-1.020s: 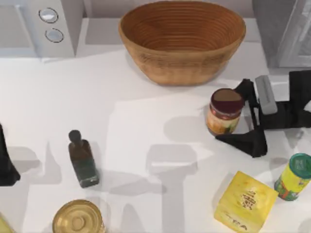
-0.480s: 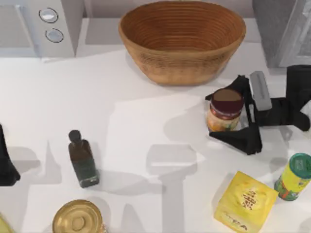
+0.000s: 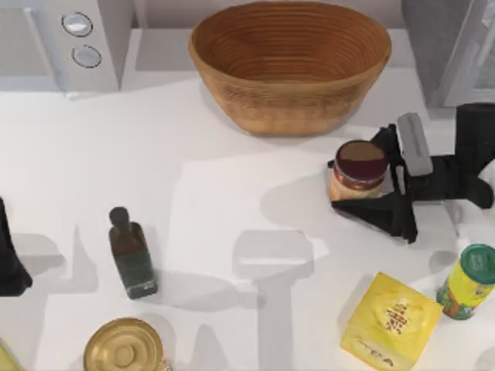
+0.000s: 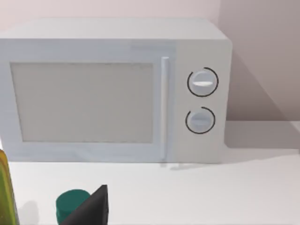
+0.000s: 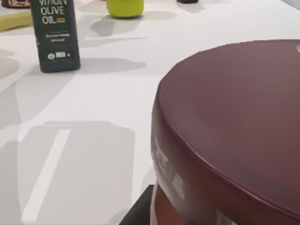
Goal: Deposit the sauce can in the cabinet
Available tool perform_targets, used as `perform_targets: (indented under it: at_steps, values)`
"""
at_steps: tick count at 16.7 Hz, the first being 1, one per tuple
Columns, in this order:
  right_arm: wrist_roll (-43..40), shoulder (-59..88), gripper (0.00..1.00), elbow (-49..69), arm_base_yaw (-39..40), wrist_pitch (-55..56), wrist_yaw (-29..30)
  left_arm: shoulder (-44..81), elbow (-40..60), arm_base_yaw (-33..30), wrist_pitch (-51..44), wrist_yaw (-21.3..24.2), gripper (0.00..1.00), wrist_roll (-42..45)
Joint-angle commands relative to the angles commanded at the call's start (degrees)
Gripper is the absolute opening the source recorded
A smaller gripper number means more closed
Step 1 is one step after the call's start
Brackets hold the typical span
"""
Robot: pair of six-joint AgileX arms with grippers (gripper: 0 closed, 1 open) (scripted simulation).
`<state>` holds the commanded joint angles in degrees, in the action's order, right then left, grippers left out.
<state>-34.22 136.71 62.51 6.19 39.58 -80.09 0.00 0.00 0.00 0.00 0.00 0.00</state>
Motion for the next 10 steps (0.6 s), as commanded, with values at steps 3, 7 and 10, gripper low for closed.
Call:
perform_targets:
  at_steps: [3, 7, 10]
  values:
    - [0.0, 0.0, 0.25, 0.0, 0.0, 0.0, 0.0, 0.0, 0.0, 0.0, 0.0, 0.0, 1.0, 0.0]
    - [0.0, 0.0, 0.0, 0.0, 0.0, 0.0, 0.0, 0.0, 0.0, 0.0, 0.0, 0.0, 1.0, 0.0]
    - [0.0, 0.0, 0.0, 0.0, 0.0, 0.0, 0.0, 0.0, 0.0, 0.0, 0.0, 0.0, 1.0, 0.0]
